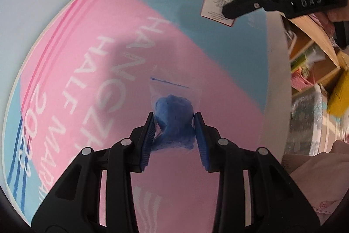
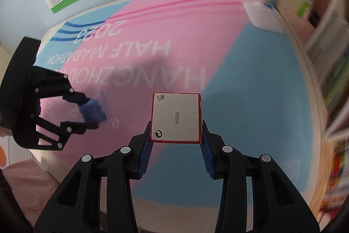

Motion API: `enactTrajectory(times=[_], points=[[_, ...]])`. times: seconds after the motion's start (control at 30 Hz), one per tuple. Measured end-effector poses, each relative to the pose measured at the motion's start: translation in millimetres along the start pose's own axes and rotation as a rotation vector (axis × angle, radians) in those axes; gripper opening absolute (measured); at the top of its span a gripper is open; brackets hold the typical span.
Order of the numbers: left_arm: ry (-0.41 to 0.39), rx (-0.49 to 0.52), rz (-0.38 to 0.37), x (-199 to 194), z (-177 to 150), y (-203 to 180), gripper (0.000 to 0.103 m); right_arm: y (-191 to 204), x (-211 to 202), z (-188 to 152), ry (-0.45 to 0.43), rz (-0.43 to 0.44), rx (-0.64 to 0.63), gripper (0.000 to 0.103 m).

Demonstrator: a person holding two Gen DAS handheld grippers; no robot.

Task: Collect trash
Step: 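Lift the blue bag and white cube box off the table with both tools, then carry the blue bag and white cube box over the teal wastebasket with both tools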

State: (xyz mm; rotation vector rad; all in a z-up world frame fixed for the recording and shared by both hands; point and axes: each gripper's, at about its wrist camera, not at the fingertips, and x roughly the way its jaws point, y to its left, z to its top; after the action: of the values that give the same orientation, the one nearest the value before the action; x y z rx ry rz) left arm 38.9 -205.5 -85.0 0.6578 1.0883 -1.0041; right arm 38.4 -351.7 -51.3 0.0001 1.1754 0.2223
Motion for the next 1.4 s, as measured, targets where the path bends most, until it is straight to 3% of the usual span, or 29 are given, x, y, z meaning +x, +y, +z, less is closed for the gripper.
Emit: enactTrajectory(times=[0.3,0.63,0.93,1.1,1.4], points=[[-0.002,0.223,-0.083,5.6,26.6,-63.5,0.034,-20.0,-52.0,-73.2,-0.048,-0.095,0.200,0.041],[-0.003,0.480,-0.194,14.3,44.7,-161.7,0.034,-26.5,-110.7,-195.3,-0.075,-0.223,0.466,0.041],[0.010,0.671,-0.268,18.9,39.5,-253.2,0.034,-28.4,-156.0,-304.7,-0.087,-0.299,0.666,0.041],[0.023,0.728,-0.292,20.9,29.9,-298.6,0.034,-16.4,-171.7,-357.1,-0.092,-0.318,0.748,0.041],[0.048,0.824,-0.324,20.6,5.5,-369.4,0.034,7.5,-185.9,-427.8,-0.070,-0.315,0.832,0.041]])
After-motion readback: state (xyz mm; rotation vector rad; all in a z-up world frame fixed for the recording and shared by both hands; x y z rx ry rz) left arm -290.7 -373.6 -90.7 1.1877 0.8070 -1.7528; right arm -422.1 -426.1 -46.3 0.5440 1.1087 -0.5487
